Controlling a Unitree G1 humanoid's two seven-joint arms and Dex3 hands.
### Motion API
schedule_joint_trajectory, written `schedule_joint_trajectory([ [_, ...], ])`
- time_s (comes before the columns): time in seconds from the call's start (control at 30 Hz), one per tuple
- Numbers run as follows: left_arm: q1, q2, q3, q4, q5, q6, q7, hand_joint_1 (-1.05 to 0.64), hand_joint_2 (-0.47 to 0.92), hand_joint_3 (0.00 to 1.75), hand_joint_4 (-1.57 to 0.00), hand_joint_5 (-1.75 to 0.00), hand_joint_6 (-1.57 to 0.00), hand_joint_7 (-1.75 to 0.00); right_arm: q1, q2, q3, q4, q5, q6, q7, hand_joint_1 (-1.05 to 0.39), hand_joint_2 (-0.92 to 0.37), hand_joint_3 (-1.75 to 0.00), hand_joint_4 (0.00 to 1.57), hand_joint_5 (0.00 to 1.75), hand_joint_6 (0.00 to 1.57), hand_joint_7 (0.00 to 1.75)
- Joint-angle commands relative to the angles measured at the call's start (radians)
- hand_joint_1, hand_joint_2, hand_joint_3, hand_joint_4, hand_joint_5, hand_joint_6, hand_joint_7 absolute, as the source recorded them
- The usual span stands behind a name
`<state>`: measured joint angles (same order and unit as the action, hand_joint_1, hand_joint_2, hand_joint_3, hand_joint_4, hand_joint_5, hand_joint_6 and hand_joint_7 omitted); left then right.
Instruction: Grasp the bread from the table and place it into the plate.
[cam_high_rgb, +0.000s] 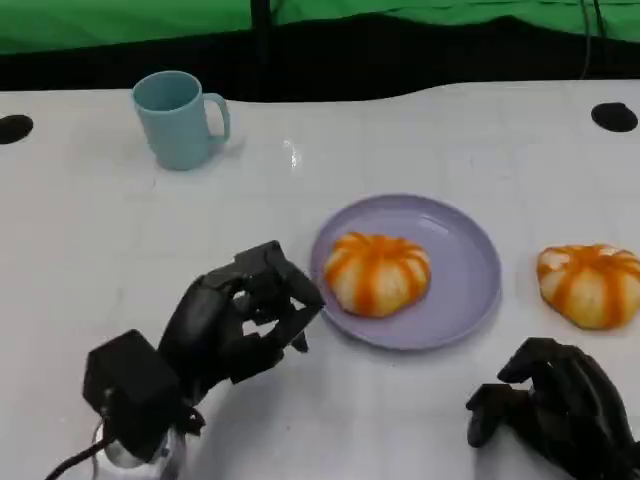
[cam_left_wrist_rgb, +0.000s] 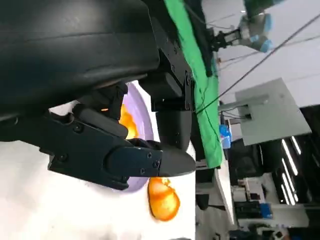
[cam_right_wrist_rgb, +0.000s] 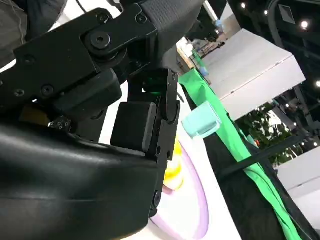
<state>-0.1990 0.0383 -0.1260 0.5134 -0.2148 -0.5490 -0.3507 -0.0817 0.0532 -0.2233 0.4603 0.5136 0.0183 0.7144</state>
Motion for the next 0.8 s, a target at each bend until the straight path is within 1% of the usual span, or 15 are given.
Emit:
schedule_joint_trajectory([
  [0.03,0.051,-0.021,0.039,-0.042,-0.085,0.052,-0.083,-0.66,0.92,0.33,-0.76,-1.75,-0.63,-1.55,0.004,-0.011,-0.004,-0.006,0.008,0.005,0.000,-1.04,-0.77,0.00,1.53,0.75,1.57,0.27],
  [0.07,0.060,-0.025,0.046,-0.047,-0.102,0.064,-0.103,-0.66,0.92,0.32,-0.77,-1.75,-0.60,-1.66,0.005,-0.011,-0.003,-0.008,0.008,0.006,0.000,-1.04,-0.77,0.00,1.54,0.75,1.57,0.27],
  [0.1,0.067,-0.029,0.052,-0.050,-0.114,0.074,-0.118,-0.66,0.92,0.31,-0.78,-1.75,-0.59,-1.70,0.005,-0.011,-0.003,-0.009,0.008,0.008,0.000,-1.04,-0.77,0.00,1.54,0.75,1.57,0.27],
  [0.2,0.097,-0.049,0.075,-0.064,-0.183,0.131,-0.182,-0.66,0.92,0.27,-0.80,-1.75,-0.59,-1.74,0.002,-0.010,-0.002,-0.006,0.010,0.007,0.004,-1.04,-0.77,0.00,1.53,0.74,1.57,0.28],
  [0.33,0.131,-0.066,0.099,-0.096,-0.226,0.191,-0.226,-0.66,0.92,0.32,-0.83,-1.75,-0.59,-1.71,0.007,-0.007,0.003,-0.012,0.003,0.002,-0.004,-1.05,-0.77,0.00,1.54,0.74,1.57,0.29],
  [0.4,0.146,-0.076,0.113,-0.119,-0.260,0.245,-0.241,-0.66,0.92,0.31,-0.87,-1.75,-0.65,-1.66,0.007,-0.007,0.003,-0.012,0.007,0.006,-0.003,-1.05,-0.76,0.00,1.54,0.74,1.57,0.30],
  [0.53,0.181,-0.084,0.138,-0.163,-0.323,0.343,-0.278,-0.67,0.92,0.30,-0.90,-1.75,-0.68,-1.64,0.005,-0.005,0.003,-0.006,0.009,-0.003,0.003,-1.04,-0.76,0.00,1.54,0.74,1.57,0.30],
  [0.67,0.217,-0.089,0.168,-0.207,-0.381,0.440,-0.298,-0.67,0.92,0.21,-0.91,-1.75,-0.69,-1.64,0.001,-0.004,0.003,-0.005,0.012,0.002,0.003,-1.04,-0.76,0.00,1.54,0.74,1.57,0.30],
  [0.8,0.224,-0.095,0.184,-0.225,-0.388,0.478,-0.308,-0.67,0.92,0.18,-0.92,-1.75,-0.71,-1.63,0.000,-0.005,0.002,-0.003,0.014,0.002,0.007,-1.04,-0.77,0.00,1.54,0.73,1.57,0.28],
])
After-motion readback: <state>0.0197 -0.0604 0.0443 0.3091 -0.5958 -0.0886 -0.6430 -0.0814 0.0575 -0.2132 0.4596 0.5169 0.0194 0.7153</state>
